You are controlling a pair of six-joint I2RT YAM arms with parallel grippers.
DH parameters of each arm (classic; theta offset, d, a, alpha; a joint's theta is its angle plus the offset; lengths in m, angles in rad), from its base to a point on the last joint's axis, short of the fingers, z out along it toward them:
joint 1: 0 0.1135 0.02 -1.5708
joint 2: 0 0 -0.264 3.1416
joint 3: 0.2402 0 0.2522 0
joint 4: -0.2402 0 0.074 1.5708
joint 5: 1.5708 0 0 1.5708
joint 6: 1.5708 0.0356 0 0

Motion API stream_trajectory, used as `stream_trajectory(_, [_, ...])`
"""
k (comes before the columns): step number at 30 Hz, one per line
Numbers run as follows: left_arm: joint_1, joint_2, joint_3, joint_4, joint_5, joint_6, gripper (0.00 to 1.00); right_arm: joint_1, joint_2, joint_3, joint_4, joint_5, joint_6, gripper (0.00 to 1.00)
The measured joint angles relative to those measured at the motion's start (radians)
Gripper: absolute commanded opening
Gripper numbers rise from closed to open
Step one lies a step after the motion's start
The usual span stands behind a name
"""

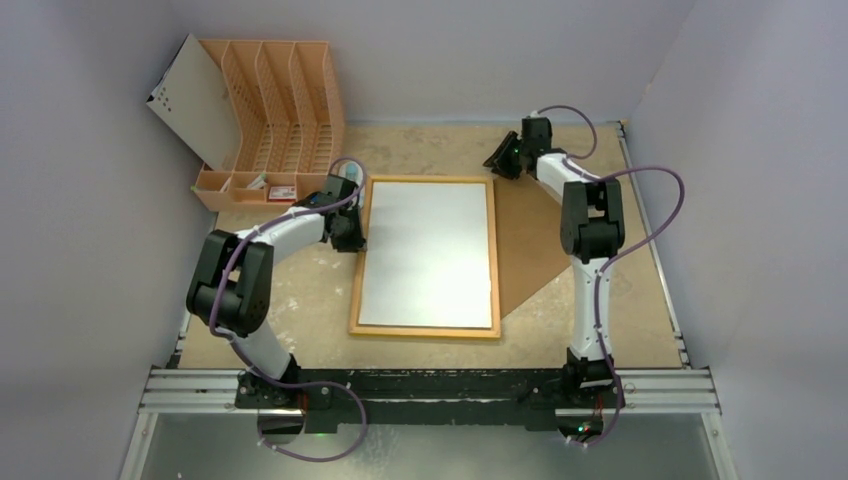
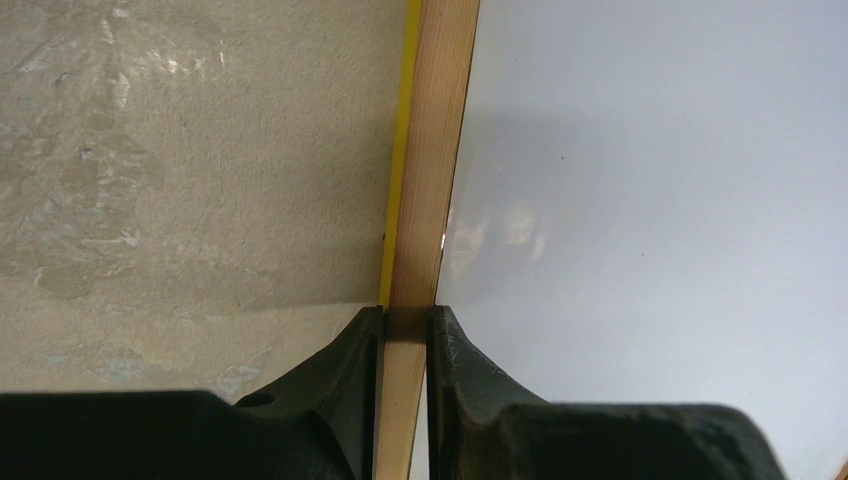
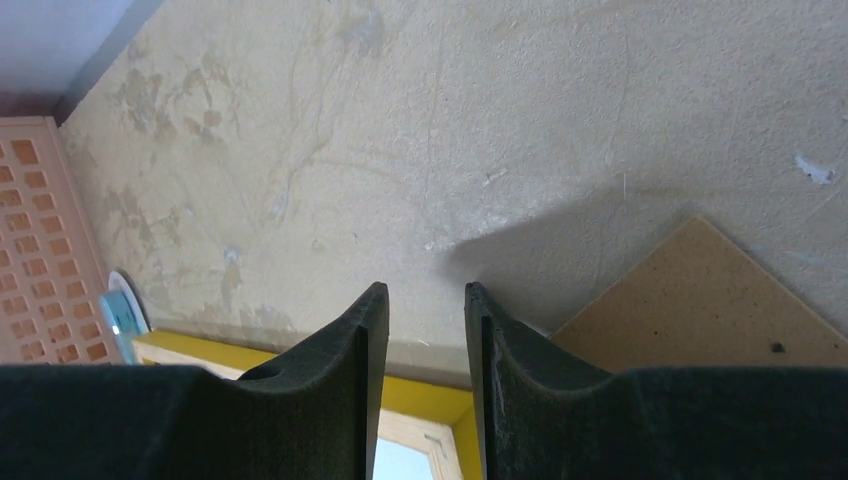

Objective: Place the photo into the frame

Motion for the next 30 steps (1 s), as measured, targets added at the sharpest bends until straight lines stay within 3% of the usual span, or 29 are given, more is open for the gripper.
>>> stream_trajectory(7, [0.0, -0.01, 0.0, -0.023, -0.032, 0.0, 0.05, -0.019, 0.005, 0.042, -0.108, -0.034, -0.083, 0.39])
stream_trajectory(16, [0.002, -0.016, -0.007, -0.024, -0.03, -0.002, 0.05, -0.195, -0.252, -0.326, -0.149, -0.059, -0.174, 0.39])
stream_trajectory(21, [0.002, -0.016, -0.005, -0.027, -0.025, 0.0, 0.15, -0.29, -0.368, -0.456, -0.181, 0.04, -0.2, 0.41])
stream_trajectory(30, [-0.024, -0.019, 0.119, -0.13, -0.079, 0.0, 0.39, -0.266, -0.742, -0.678, -0.208, 0.154, -0.163, 0.53])
